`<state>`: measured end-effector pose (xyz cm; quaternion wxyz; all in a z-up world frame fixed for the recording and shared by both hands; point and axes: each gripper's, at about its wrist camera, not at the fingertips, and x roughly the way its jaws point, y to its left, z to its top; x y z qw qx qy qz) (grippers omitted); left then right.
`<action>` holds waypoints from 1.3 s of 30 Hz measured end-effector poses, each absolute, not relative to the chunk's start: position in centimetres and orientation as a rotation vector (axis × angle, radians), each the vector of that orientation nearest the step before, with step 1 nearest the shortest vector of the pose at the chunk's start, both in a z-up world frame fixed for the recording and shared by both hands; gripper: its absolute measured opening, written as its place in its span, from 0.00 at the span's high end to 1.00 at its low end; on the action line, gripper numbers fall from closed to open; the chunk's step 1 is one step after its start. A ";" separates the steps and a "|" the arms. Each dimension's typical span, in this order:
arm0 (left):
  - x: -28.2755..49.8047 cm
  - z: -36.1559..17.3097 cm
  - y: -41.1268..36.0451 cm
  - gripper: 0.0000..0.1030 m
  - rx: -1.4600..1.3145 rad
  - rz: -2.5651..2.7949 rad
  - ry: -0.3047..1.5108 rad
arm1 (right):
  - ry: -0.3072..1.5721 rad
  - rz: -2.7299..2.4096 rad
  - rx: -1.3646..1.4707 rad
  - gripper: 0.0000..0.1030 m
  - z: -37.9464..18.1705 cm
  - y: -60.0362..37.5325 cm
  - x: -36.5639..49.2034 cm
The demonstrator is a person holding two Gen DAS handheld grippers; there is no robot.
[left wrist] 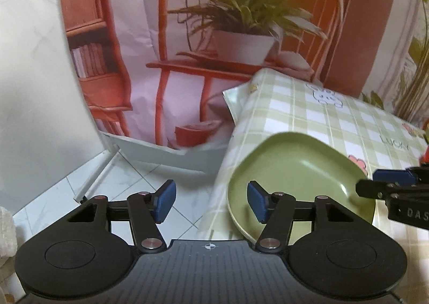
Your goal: Organize plates and bowls
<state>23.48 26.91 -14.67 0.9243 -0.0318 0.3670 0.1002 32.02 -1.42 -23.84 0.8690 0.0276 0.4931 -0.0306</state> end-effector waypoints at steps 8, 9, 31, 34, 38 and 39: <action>23.6 -15.9 26.7 0.78 -0.116 0.157 0.812 | 1.055 -0.033 0.097 0.89 -25.0 -1.7 32.5; 23.5 -15.9 26.8 0.82 -0.128 0.158 0.806 | 1.054 -0.029 0.105 0.91 -25.0 -1.8 32.5; 21.1 -12.0 18.9 0.89 -0.082 -0.019 0.768 | 1.012 -0.131 0.317 0.91 -18.4 -7.6 24.9; 20.7 -11.4 16.6 0.89 -0.064 -0.072 0.753 | 0.985 -0.162 0.327 0.91 -16.8 -9.5 22.9; 20.7 -11.0 13.0 0.89 -0.033 -0.140 0.745 | 0.952 -0.222 0.348 0.91 -14.8 -12.1 19.9; 20.6 -11.0 12.1 0.89 -0.027 -0.157 0.745 | 0.945 -0.242 0.358 0.91 -14.3 -12.8 19.1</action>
